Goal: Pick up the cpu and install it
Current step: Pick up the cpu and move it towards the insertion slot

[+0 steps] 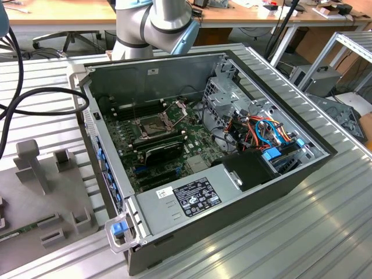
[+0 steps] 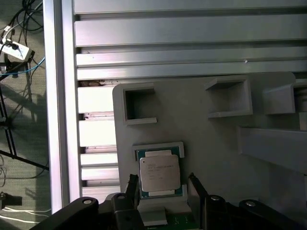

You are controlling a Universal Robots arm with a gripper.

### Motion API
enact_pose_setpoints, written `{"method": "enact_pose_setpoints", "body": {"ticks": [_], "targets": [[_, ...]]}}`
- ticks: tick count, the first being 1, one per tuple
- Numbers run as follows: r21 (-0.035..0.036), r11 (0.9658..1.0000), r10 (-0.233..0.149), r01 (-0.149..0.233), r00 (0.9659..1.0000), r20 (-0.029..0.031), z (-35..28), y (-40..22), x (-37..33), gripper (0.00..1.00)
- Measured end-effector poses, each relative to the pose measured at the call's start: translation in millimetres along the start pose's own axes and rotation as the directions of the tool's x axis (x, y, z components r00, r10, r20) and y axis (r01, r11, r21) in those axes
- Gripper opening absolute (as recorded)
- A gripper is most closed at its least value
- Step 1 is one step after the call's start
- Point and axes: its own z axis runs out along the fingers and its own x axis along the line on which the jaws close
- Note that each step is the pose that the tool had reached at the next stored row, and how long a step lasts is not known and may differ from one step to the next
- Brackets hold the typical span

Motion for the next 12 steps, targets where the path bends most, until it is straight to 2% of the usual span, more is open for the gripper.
{"method": "enact_pose_setpoints", "body": {"ticks": [5,7,12], "targets": [[0.0001,1.0000,0.000,0.000,1.0000,-0.0001,1.3,-0.1,0.0,0.54],[0.0000,1.0000,0.000,0.000,1.0000,0.0000,6.1,-0.2,-0.3,0.54],[0.0002,1.0000,0.000,0.000,1.0000,-0.0002,6.5,-0.2,-0.4,0.54]]}}
